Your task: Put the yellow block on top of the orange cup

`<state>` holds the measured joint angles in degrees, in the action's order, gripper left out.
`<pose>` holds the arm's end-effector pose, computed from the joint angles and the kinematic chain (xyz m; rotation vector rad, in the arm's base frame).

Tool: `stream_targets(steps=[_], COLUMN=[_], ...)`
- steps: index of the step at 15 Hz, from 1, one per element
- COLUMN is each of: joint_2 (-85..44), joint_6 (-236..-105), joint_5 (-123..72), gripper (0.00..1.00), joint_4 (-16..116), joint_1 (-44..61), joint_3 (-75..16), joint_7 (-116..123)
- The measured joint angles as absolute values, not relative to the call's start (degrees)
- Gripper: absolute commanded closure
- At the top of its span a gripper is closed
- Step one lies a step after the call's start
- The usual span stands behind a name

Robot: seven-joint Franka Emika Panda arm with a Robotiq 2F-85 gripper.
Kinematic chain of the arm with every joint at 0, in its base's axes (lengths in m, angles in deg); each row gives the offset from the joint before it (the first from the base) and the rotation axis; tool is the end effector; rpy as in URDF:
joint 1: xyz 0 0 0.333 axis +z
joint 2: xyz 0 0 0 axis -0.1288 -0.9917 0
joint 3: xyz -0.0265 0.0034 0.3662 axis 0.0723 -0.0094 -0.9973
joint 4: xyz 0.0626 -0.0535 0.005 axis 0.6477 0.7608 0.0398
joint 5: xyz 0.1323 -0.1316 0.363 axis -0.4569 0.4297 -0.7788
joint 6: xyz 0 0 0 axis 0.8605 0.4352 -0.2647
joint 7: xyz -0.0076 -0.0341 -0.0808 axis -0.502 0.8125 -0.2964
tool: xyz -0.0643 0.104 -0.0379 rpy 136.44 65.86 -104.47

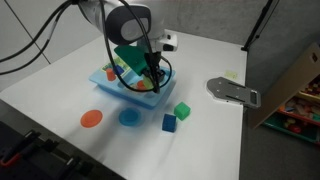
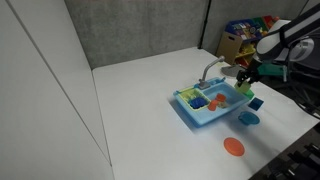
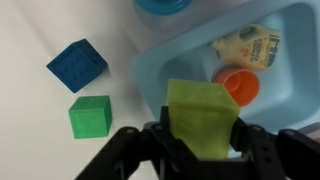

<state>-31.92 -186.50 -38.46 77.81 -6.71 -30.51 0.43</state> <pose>0.5938 -0.1799 0.2015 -2.9989 0.7014 -0.0878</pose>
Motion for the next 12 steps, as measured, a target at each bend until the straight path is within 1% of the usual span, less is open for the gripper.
stream_targets(steps=[7, 12], joint_2=[-29.2, -24.3], joint_6=[-186.5, -186.5], joint_5=[-38.5, -38.5], gripper=[0.72, 0.72], joint_4=[78.5, 82.9], joint_1=[-1.9, 0.8], joint_3=[-33.1, -35.8], joint_7=[-1.3, -4.8])
